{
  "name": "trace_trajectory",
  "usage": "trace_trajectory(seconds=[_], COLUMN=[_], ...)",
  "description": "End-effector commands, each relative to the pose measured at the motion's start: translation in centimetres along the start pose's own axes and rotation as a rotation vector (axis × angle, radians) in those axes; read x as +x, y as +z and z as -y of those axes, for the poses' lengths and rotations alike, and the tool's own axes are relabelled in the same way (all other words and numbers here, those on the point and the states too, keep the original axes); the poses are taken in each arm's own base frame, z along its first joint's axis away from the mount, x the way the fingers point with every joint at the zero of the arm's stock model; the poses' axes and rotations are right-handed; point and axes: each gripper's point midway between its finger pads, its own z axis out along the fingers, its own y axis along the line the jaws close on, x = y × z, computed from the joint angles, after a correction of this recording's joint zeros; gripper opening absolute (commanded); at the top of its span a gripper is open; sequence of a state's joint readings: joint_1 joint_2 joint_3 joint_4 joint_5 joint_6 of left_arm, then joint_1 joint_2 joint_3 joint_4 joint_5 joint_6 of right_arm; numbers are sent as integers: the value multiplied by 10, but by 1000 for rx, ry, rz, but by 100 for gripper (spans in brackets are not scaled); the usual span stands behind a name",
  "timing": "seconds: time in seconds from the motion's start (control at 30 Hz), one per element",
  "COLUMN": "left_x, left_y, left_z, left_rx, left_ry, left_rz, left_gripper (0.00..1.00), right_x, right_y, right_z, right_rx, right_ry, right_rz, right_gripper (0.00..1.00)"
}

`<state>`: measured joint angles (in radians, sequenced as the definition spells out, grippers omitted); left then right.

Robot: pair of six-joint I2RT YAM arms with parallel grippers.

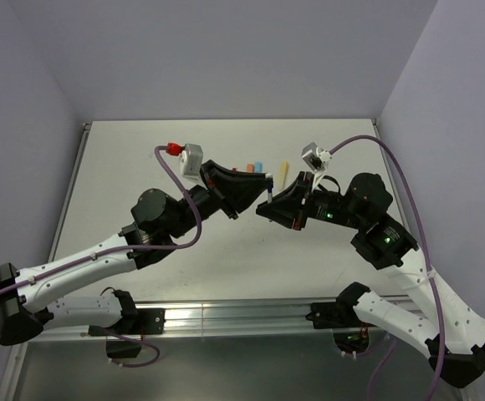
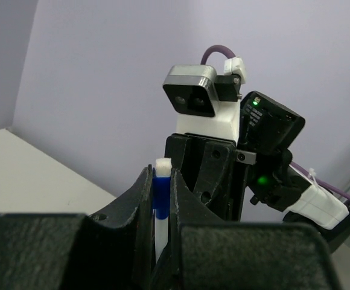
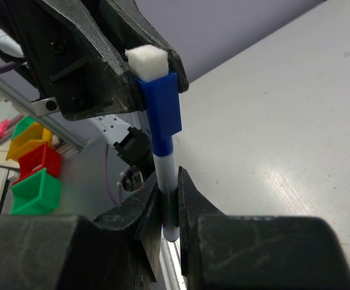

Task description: Insert the pens into the pen caps

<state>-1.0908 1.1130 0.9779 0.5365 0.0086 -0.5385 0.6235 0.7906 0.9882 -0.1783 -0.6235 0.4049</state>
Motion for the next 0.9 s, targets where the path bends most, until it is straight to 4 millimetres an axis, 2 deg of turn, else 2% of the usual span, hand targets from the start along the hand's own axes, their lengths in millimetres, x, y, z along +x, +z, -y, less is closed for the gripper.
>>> trace_trajectory(seconds=[0.0, 0.4, 0.57, 0.63, 0.87], left_x=[116, 130, 136, 138, 133], left_y=[-50, -71, -74, -72, -46], left_z=[40, 45, 45, 39, -8], left_rx=[233, 375, 406, 368, 21], left_ry=[-89, -143, -156, -155, -168], left_rz=[-469, -569, -605, -604, -524], left_gripper=[0, 0, 0, 0, 0], right_x=[-104, -105, -105, -109, -124], right_y=[-13, -20, -22, -22, -24], right_z=[-18, -51, -56, -51, -12], right_rx=[-2, -191, -229, -198, 47], right_ry=[-181, -232, -236, -240, -191], right_rz=[397, 381, 374, 386, 433], right_gripper=[0, 0, 0, 0, 0])
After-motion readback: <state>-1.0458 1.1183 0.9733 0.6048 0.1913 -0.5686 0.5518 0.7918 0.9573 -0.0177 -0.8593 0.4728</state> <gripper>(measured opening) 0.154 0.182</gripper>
